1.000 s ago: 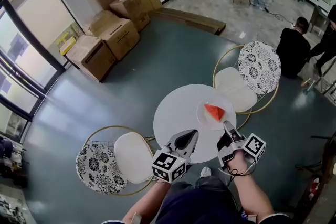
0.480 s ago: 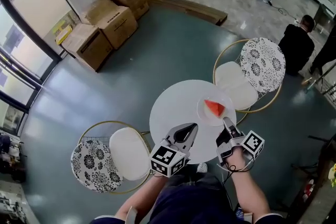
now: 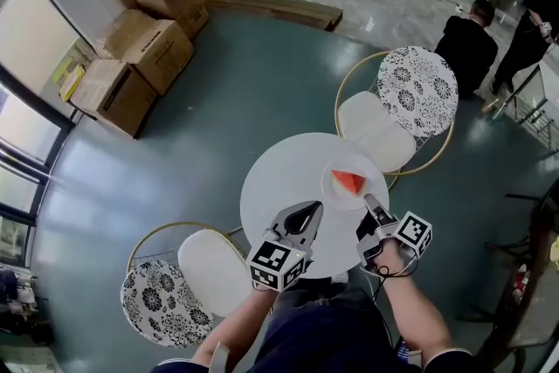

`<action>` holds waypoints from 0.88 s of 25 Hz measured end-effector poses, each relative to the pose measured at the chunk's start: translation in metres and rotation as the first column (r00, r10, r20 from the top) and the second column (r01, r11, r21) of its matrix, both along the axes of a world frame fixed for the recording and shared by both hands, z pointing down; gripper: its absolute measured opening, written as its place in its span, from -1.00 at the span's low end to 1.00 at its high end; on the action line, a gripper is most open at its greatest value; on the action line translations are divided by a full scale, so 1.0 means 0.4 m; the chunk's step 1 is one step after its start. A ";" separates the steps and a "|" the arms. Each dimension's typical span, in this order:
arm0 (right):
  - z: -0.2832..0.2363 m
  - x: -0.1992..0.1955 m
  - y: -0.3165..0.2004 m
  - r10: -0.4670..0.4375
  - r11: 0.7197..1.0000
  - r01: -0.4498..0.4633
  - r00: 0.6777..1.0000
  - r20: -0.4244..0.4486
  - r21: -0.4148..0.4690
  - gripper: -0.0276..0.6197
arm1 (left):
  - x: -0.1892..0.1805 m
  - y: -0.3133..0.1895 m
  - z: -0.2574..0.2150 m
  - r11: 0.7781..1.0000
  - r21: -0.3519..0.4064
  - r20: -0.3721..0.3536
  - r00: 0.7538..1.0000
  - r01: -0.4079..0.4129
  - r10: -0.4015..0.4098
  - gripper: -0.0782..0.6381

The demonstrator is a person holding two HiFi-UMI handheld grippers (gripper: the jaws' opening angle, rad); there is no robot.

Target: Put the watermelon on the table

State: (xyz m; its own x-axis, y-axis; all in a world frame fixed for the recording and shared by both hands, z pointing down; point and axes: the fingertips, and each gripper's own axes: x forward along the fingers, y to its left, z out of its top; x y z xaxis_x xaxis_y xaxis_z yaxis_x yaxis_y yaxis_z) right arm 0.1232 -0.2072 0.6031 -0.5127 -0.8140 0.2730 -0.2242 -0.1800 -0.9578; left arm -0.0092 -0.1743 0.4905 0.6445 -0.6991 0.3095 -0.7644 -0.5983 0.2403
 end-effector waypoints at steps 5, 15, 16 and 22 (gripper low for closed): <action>0.090 -0.005 0.012 0.017 0.999 -0.018 0.999 -0.032 -0.037 -0.87 | -0.022 -0.018 0.039 0.999 -0.025 0.017 0.999 -0.031 0.032 -0.77; 0.236 -0.006 -0.014 0.005 0.995 -0.013 0.997 -0.079 -0.101 -0.86 | -0.017 -0.043 0.133 0.993 -0.086 0.050 0.995 -0.080 0.084 -0.77; 0.245 -0.008 -0.016 0.003 0.994 -0.012 0.997 -0.079 -0.105 -0.86 | -0.015 -0.041 0.142 0.992 -0.092 0.053 0.995 -0.083 0.088 -0.77; 0.284 -0.026 -0.025 -0.012 0.992 0.002 0.997 -0.079 -0.129 -0.86 | -0.013 -0.031 0.179 0.988 -0.125 0.052 0.994 -0.089 0.096 -0.77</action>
